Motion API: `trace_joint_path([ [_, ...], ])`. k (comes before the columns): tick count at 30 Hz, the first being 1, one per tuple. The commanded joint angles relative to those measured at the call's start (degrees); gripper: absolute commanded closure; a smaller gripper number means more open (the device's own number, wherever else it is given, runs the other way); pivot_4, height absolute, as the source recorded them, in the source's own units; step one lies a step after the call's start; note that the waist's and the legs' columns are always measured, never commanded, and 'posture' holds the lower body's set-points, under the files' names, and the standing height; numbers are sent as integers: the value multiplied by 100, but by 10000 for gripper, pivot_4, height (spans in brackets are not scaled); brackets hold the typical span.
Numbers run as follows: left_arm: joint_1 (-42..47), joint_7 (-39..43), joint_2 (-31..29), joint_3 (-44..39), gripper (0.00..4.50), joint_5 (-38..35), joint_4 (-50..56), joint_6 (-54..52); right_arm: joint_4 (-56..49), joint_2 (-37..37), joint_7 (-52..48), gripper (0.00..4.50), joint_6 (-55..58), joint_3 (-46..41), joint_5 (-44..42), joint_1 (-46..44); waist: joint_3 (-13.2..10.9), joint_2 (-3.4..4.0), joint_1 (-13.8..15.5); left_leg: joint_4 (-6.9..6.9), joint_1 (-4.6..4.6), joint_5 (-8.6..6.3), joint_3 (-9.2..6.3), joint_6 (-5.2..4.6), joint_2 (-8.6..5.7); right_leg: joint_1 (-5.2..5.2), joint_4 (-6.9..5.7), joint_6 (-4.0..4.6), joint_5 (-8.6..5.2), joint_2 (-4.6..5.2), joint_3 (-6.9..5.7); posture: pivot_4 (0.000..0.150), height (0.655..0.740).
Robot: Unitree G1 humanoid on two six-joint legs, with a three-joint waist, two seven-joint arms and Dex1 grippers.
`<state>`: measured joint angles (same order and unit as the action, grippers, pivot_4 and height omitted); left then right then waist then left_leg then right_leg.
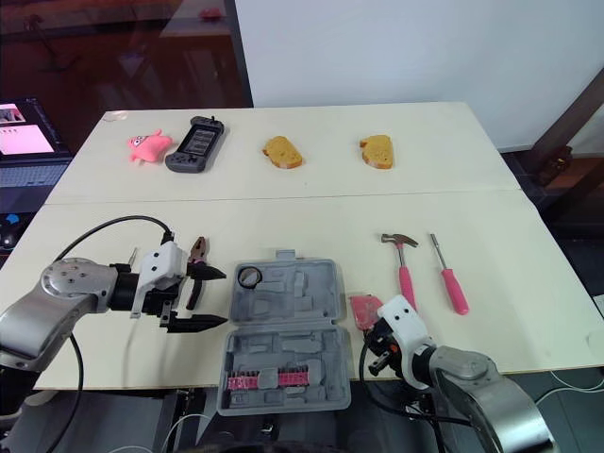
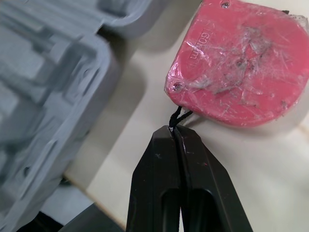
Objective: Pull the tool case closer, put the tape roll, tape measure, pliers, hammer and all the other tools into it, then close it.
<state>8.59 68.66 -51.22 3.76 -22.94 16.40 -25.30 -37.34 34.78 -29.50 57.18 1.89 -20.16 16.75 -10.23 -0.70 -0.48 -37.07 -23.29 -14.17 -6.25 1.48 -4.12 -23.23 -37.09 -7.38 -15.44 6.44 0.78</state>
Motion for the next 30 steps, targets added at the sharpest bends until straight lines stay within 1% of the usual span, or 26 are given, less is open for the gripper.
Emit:
trace_joint_path([
  [1,10,82,-75,-64,0,15,60,144,-131,-35,38,44789,166,3,-144,236,0,0,0,-1,0,0,0,0,0,1,0,0,0,0,0,1500,7400],
  [5,110,85,-50,-15,0,21,59,93,-122,1,39,44789,135,-29,-211,327,1,-1,5,-3,0,0,1,0,0,2,1,13,-7,2,0,1500,7400],
  [10,260,94,-45,4,0,-19,114,-21,-121,44,-38,44789,115,-211,-359,394,1,-1,8,-2,0,0,0,0,0,3,3,8,-5,2,-1,1500,7400],
  [11,283,98,-49,-3,0,-28,118,-36,-174,82,-102,39034,159,-274,-452,410,1,-1,7,-2,0,0,1,0,0,2,3,7,-4,2,-1,1500,7400],
  [12,303,100,-46,-17,0,-36,115,-35,-248,132,-175,36260,208,-360,-552,421,1,-1,10,-2,0,0,0,0,0,2,3,7,-4,1,-1,1500,7400],
  [13,315,95,-38,-42,0,-40,112,-14,-337,193,-262,31719,281,-496,-686,431,0,-1,14,-3,0,0,1,0,0,3,2,7,-4,2,-1,1500,7400],
  [15,322,89,-19,-97,0,-76,111,-4,-485,387,-460,20371,420,-758,-912,445,0,0,15,-4,0,0,1,0,-1,4,3,7,-4,2,-1,1500,7400],
  [16,307,83,-4,-135,0,-101,118,18,-549,545,-605,16318,475,-906,-1030,461,0,0,14,-5,-1,0,2,0,-1,4,3,7,-4,2,-1,1500,7400],
  [18,268,41,37,-210,0,-120,129,96,-627,938,-944,5714,525,-1223,-1252,473,-1,-3,15,-5,-1,0,4,0,-2,4,4,5,-4,3,0,1500,7400],
  [19,236,13,59,-248,0,-110,141,166,-674,1187,-1202,1125,410,-1357,-1338,481,-1,-4,15,-6,-1,0,4,0,-1,4,4,4,-3,2,-2,1500,7400],
  [20,190,-4,78,-292,0,-110,166,244,-727,1392,-1460,446,289,-1505,-1449,469,-1,0,10,-5,-1,0,2,0,1,4,4,1,-1,1,-4,1500,7400],
  [22,102,-43,107,-369,0,-106,217,374,-731,1624,-1802,446,5,-1741,-1581,275,-5,10,-14,-4,-1,0,7,0,2,3,3,-1,-1,2,-3,1500,7400],
  [24,-88,-246,222,-532,0,-22,262,662,-598,2023,-2228,446,-559,-1738,-1439,-105,-6,8,-34,-4,0,0,8,0,5,3,4,-2,0,1,-3,1500,7400],
  [26,-262,-433,420,-746,0,-63,241,894,-399,2390,-2541,446,-1318,-1463,-990,-443,-6,9,-4,-5,0,0,11,0,6,3,6,-2,0,2,-3,1500,7400],
  [28,-415,-417,466,-875,0,-93,232,1059,-150,2701,-2828,446,-1877,-1079,-613,-767,-8,2,8,-4,0,0,7,0,5,5,8,-2,-1,3,-8,1500,7400],
  [30,-655,20,237,-999,0,-474,323,840,280,3030,-3329,446,-2681,-453,-71,-1264,-9,3,1,-6,-4,0,7,0,3,4,12,-1,-1,6,-12,1500,7400],
])
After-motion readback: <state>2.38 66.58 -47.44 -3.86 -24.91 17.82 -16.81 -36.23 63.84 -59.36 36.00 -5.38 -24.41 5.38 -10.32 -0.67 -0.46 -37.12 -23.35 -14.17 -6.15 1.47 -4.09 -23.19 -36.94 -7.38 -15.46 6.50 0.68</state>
